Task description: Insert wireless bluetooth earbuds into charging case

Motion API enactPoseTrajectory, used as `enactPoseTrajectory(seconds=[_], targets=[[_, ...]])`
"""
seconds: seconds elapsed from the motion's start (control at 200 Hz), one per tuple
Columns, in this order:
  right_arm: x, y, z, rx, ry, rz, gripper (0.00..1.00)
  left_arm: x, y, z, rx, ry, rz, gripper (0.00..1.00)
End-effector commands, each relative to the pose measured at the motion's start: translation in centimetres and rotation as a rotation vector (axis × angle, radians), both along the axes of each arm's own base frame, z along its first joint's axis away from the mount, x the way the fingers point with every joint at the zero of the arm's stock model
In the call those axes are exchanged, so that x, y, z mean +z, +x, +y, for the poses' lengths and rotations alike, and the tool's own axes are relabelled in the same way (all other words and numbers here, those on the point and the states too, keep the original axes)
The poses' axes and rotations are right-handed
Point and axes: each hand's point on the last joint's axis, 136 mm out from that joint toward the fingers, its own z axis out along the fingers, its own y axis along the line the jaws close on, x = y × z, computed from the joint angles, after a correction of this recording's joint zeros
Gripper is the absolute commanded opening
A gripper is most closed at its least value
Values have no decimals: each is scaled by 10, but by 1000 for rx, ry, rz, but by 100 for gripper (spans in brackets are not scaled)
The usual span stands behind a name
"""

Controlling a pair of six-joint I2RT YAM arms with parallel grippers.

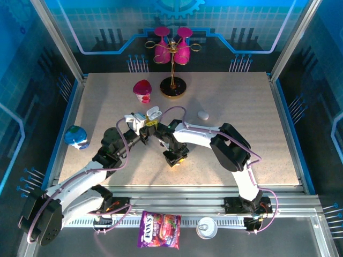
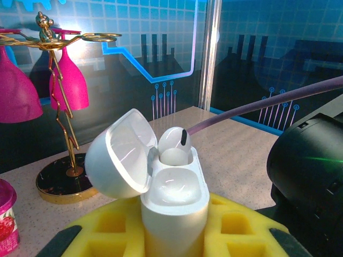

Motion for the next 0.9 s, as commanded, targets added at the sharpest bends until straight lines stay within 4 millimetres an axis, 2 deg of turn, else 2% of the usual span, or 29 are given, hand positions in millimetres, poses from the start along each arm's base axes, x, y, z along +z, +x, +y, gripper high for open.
enactPoseTrajectory(seconds=[0.0, 0.285, 0.495, 0.891], targets=[[-2, -2, 8, 9, -2, 9, 38, 13, 2, 4, 17, -14, -37, 6], [-7, 6, 16, 30, -1, -1, 41, 13, 1, 5, 21, -13, -38, 6], [-11, 5, 13, 36, -20, 11, 35, 14, -1, 6, 22, -12, -36, 6], [5, 14, 4, -64, 40, -14, 29, 11, 1, 4, 17, -13, -35, 6]])
